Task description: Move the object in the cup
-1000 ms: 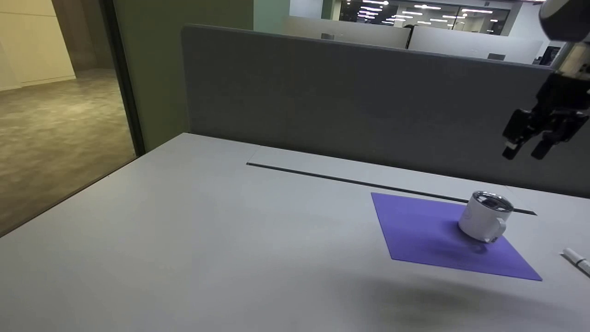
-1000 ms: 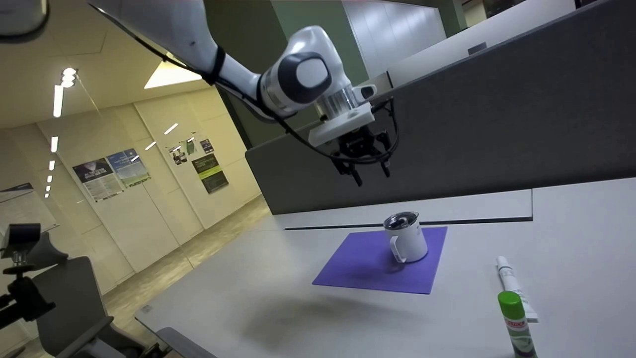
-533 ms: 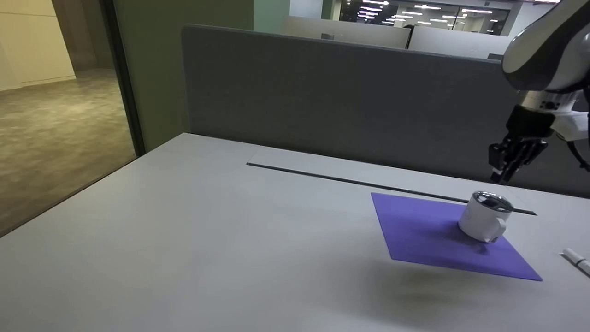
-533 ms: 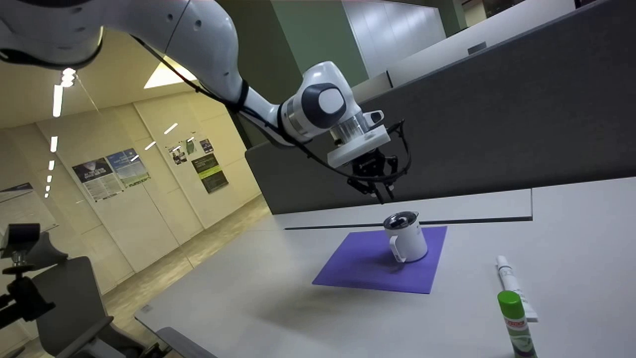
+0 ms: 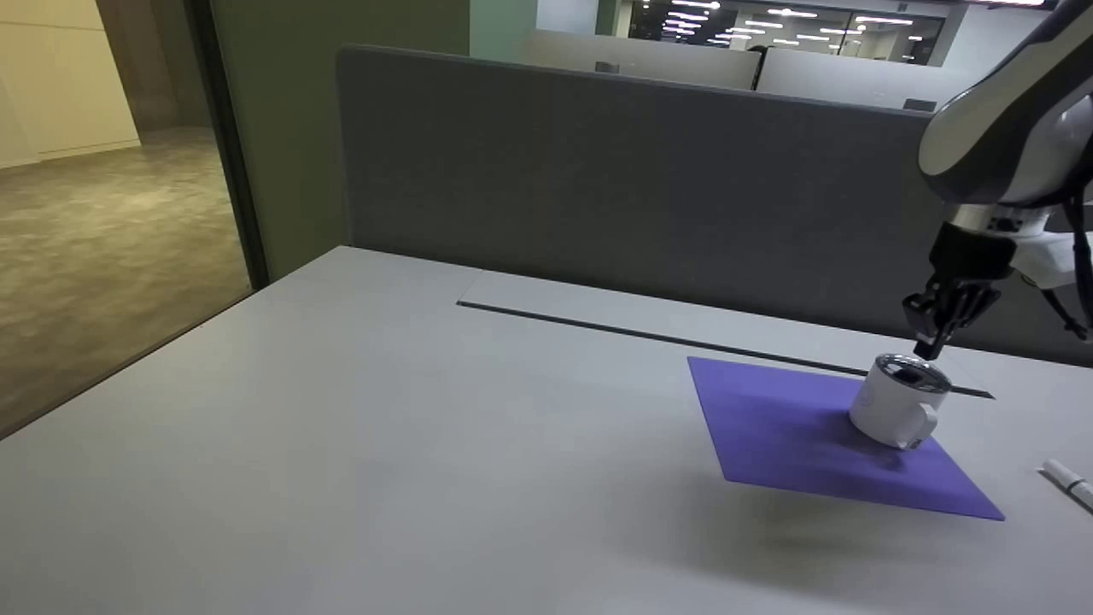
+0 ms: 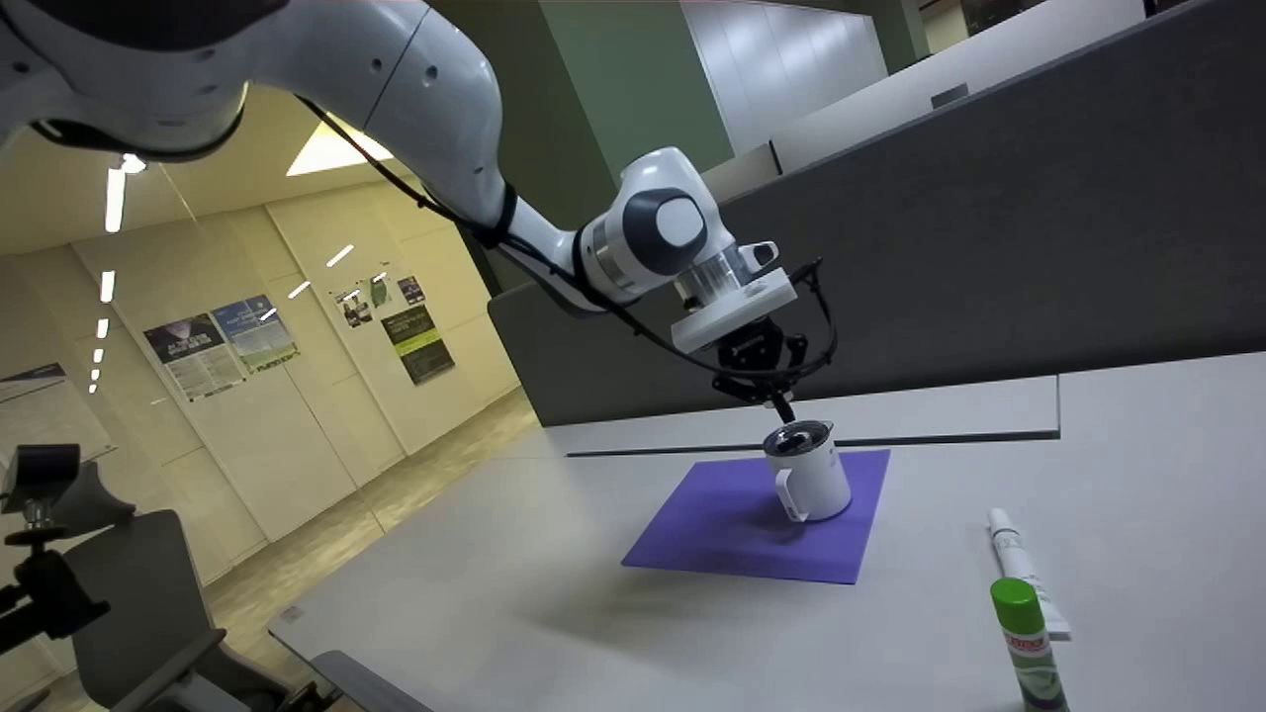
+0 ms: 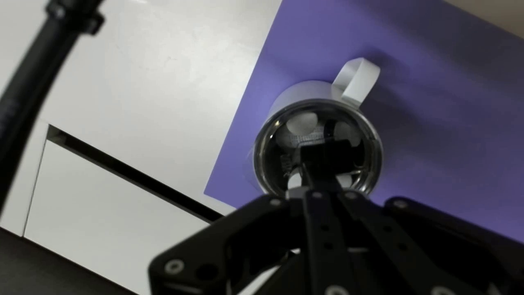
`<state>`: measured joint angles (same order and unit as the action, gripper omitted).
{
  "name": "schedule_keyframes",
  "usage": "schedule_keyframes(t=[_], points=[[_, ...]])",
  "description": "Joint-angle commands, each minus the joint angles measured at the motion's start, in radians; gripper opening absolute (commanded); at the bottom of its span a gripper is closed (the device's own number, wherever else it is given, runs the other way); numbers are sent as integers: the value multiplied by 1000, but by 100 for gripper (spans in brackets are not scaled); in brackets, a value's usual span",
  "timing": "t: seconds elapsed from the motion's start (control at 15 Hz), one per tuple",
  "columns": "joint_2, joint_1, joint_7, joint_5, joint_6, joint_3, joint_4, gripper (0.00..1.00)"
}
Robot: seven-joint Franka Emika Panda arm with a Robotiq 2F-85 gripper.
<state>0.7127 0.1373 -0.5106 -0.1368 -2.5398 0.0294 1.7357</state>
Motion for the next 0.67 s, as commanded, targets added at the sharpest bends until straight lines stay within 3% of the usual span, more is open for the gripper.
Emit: schedule_keyframes(t=[0.0,0.6], points=[[33,3,35,-28,24,-2,-44,0],[71,11,34,-21,23,-6,-62,0]])
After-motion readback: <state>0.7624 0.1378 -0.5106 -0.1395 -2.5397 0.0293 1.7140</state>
